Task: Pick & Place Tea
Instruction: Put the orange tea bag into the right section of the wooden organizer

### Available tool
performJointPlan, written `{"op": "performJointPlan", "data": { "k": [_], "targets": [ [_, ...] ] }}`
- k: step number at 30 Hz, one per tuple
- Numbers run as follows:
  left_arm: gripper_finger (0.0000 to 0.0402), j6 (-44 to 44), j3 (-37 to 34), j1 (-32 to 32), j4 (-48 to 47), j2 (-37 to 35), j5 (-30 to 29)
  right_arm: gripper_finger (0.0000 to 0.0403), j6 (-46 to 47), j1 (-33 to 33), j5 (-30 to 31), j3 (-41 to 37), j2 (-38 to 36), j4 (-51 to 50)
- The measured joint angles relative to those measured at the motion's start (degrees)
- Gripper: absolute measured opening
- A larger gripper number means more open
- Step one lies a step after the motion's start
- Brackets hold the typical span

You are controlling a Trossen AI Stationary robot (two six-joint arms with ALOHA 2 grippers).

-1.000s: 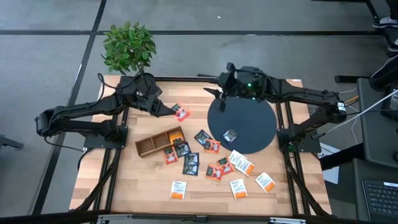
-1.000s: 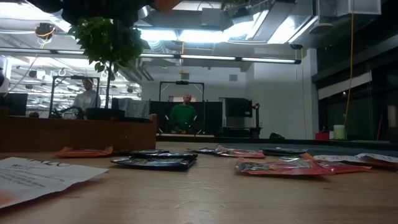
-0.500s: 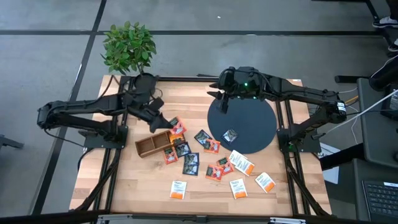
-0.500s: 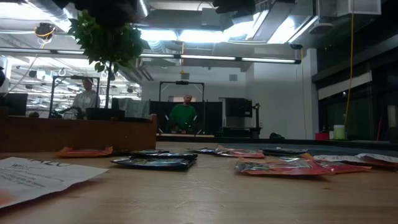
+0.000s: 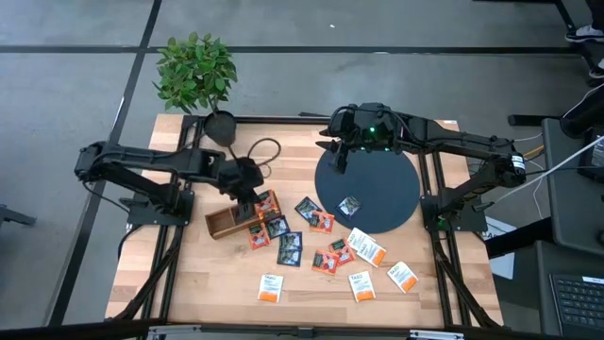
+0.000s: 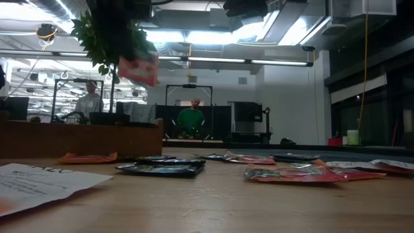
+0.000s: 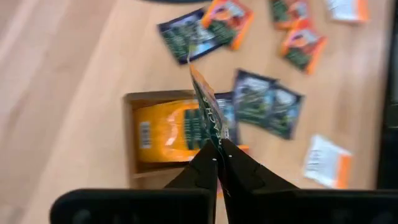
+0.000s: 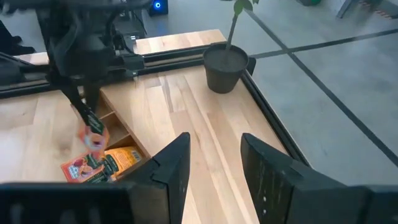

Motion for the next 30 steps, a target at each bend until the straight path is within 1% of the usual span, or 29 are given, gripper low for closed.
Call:
{"op": "performJointPlan", "data": {
  "k": [5, 8, 15, 19, 25, 27, 30],
  "targets": [
    [0.0003, 2.65, 0.32, -1.97, 0.18, 2.5, -8.67, 0.0145, 0.04, 0.0, 0.02, 0.0, 0.0, -0.34],
    [0.0003, 3.58, 0.32, -3.07, -0.16, 3.4, -11.8, 0.0145, 0.02, 0.0, 0.04, 0.0, 0.0, -0.34],
    [0.0003, 3.51, 0.3, -6.43, -2.82, 6.28, -13.55, 0.0145, -0.04, 0.0, 0.07, 0.0, 0.0, -0.36],
    [0.0003, 3.57, 0.29, -8.38, -2.96, 7.4, -16.76, 0.0145, -0.11, 0.0, 0.09, 0.0, 0.02, -0.43],
    [0.0003, 3.55, 0.29, -8.38, -2.87, 7.71, -21.67, 0.0145, -0.15, 0.0, 0.13, 0.0, 0.02, -0.43],
    [0.0003, 3.53, -0.17, -8.15, -2.19, 7.69, -21.8, 0.0145, -0.15, 0.0, 0.13, 0.0, 0.02, -0.43],
    [0.0003, 1.94, -1.98, -7.8, -1.49, 7.68, -20.31, 0.0145, -0.04, 0.0, 0.11, 0.0, 0.02, -0.43]
  ]
}}
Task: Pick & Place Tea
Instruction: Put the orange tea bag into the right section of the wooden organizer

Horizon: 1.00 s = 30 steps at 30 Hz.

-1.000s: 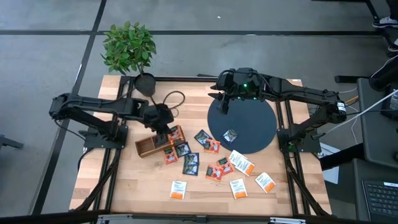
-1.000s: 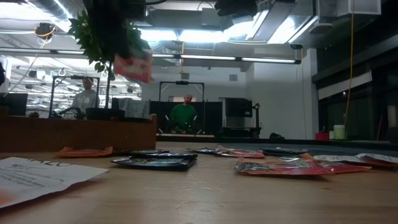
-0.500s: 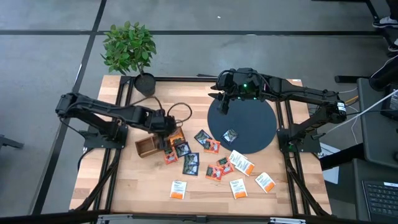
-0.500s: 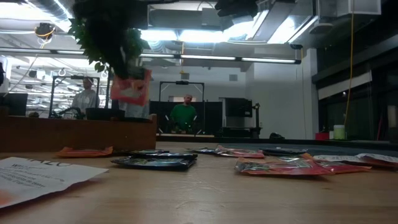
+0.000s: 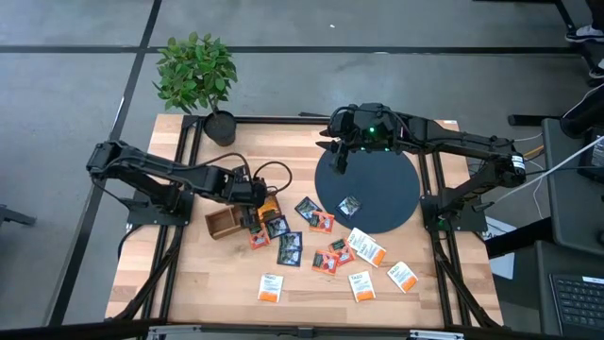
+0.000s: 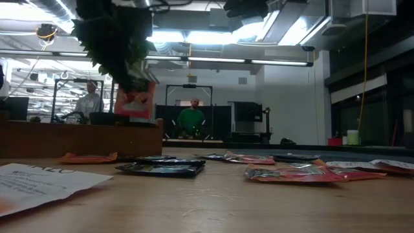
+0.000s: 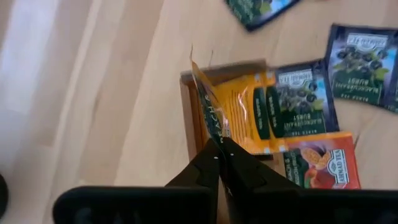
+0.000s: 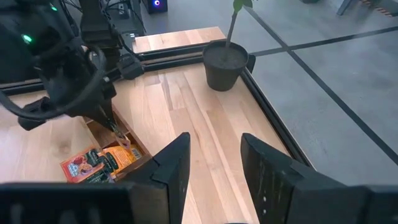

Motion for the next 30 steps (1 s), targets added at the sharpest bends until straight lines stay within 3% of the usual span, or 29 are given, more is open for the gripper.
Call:
{"op": "performJointPlan", "data": {
  "k": [12, 18, 23, 30],
  "targets": [
    [0.0003, 0.56, -1.55, 0.12, 3.1, 0.01, -2.24, 0.0145, 0.03, 0.0, 0.02, 0.0, 0.0, 0.0],
    [0.0003, -1.29, -4.78, 0.1, 6.18, 0.01, -0.47, 0.0145, 0.03, 0.0, 0.02, 0.0, 0.0, 0.27],
    [0.0003, 0.17, -5.25, -0.62, 6.79, 0.01, -5.05, 0.0145, 0.04, 0.0, 0.02, -0.02, 0.0, 0.37],
    [0.0003, 1.13, -5.26, -0.65, 6.75, 0.31, -2.09, 0.0145, 0.04, -0.17, 0.02, -0.02, 0.0, 0.42]
  ]
}}
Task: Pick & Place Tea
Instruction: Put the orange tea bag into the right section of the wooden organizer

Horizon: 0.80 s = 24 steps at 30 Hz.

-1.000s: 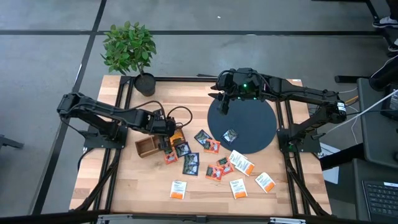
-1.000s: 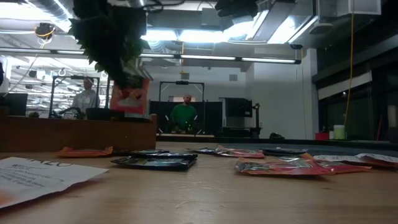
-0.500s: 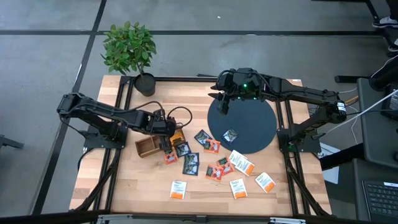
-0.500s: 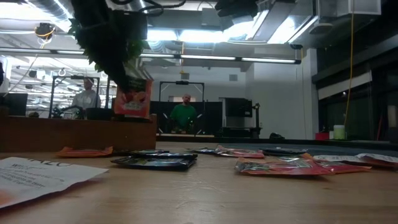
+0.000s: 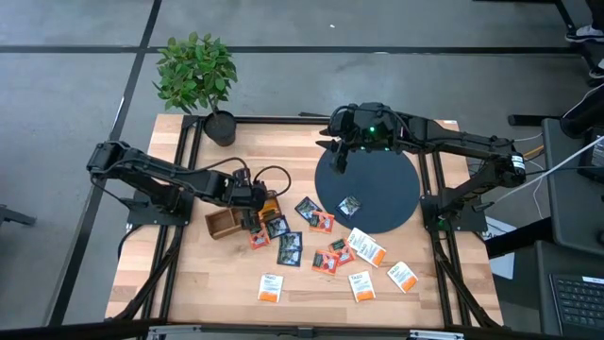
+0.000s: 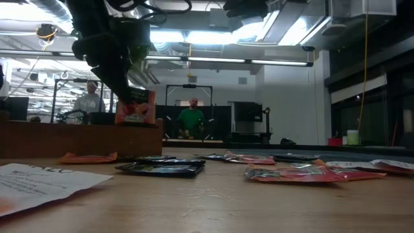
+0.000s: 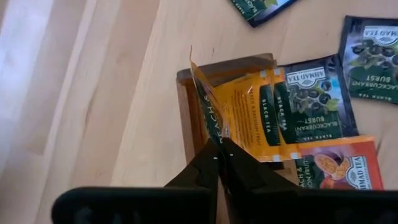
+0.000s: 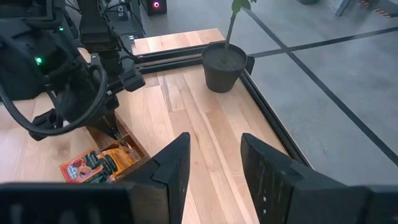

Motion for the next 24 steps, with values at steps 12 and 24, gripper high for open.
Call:
{"op": "performJointPlan", "data": {
  "k": [12, 24],
  "targets": [
    [0.0008, 2.63, -0.03, 0.0, 1.73, 3.07, -1.13, 0.0145, -0.17, 0.0, -0.02, -0.04, 0.02, 0.26],
    [0.007, 1.83, -0.01, 0.0, 2.83, 3.33, 0.63, 0.0145, -1.51, -0.22, -0.09, -0.04, 0.02, 1.42]
  ]
}}
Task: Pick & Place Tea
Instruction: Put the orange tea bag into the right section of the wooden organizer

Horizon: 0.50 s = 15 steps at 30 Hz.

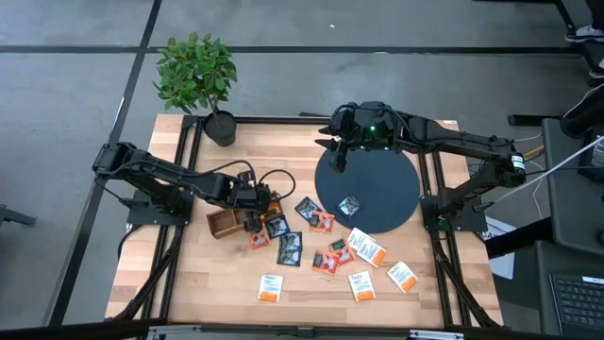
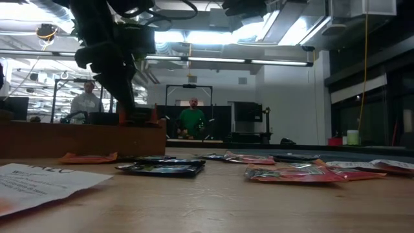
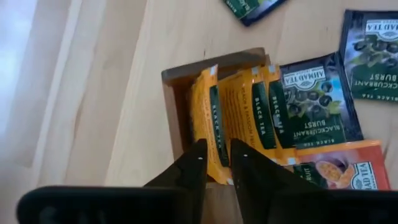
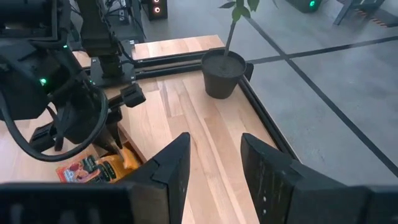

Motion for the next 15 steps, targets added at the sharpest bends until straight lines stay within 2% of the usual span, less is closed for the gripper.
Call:
{"op": "performJointPlan", "data": {
  "k": [7, 15],
  "targets": [
    [0.0091, -1.75, 1.42, 0.0, -0.03, 0.02, 0.24, 0.0145, -0.2, -0.02, -0.04, 0.0, 0.0, -0.74],
    [0.0089, 1.48, 4.97, 0.0, -0.54, 0.02, -0.13, 0.0145, -0.21, -0.04, -0.04, 0.0, 0.0, -1.86]
  ]
}}
